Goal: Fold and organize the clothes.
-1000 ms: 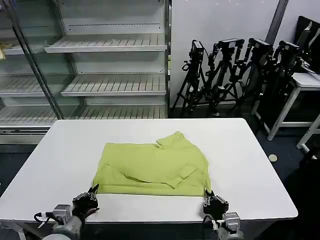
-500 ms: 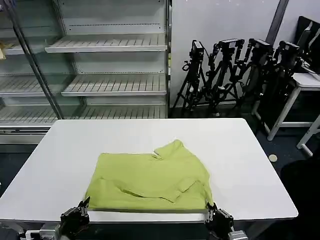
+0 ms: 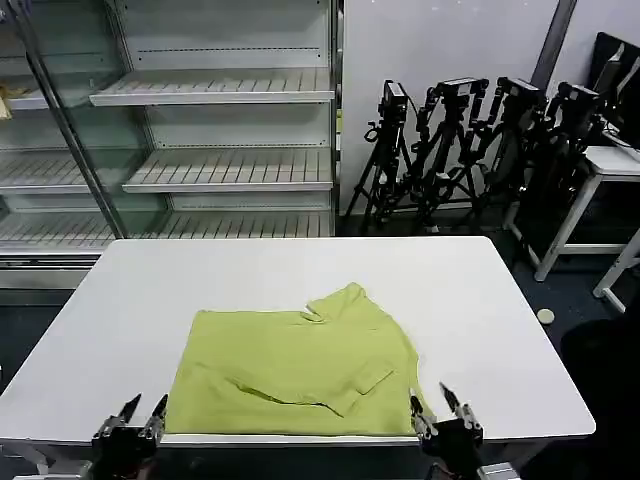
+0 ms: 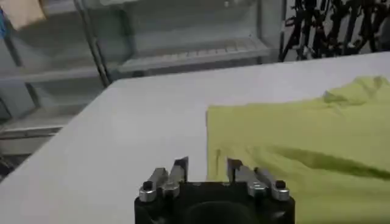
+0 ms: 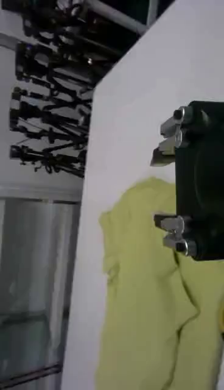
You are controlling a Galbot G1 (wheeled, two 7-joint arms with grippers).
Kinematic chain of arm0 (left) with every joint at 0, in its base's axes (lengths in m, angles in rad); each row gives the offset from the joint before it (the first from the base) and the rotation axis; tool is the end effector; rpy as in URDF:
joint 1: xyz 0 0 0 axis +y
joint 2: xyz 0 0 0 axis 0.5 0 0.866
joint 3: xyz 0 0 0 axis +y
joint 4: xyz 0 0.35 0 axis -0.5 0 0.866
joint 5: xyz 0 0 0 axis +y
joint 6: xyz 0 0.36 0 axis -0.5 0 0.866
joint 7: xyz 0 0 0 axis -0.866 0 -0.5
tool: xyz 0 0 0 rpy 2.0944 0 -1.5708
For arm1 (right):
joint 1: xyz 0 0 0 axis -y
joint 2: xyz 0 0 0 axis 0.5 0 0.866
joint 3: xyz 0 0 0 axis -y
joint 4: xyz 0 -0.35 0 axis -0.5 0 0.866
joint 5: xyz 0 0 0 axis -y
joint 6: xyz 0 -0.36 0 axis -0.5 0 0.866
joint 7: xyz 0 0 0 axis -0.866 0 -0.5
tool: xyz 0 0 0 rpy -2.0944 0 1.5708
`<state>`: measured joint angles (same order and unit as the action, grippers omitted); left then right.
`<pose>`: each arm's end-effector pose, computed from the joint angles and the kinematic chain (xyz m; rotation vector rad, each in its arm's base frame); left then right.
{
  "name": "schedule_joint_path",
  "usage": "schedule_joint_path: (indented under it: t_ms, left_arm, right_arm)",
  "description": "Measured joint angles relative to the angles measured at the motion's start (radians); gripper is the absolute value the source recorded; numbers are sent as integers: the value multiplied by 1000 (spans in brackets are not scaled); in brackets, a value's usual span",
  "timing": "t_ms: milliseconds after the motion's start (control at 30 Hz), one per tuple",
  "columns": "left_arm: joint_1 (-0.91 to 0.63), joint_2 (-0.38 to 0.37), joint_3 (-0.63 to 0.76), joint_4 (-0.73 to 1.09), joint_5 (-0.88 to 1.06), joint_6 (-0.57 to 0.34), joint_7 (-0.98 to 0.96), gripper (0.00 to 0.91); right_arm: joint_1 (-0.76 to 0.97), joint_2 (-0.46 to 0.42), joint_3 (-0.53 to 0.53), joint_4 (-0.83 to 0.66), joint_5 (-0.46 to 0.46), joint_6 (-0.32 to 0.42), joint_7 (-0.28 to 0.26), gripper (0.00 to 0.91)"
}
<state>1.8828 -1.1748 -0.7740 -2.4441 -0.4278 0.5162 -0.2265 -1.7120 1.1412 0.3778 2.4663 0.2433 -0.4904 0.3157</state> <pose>0.1160 0.0814 -0.1972 0.1120 -2.6854 -0.1473 0.1281 0.0010 -0.1975 0.1552 -2.8115 0.1716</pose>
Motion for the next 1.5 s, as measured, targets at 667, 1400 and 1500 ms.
schedule_joint_path:
  t_ms: [667,1400,1500]
  left_arm:
    - [-402,174,209,267,-93,40,-45,907]
    - [-842,229,464,652,-236,58,-84,907]
    - [-876,228,482,682,-253,59,-86,534]
  right_arm:
    - [636,34,-225,-409,210,-74,101,907]
    - [1019,152,-399,-873,357,-88,145,907]
    - [1041,165,-406,-912,374,-89,145,907]
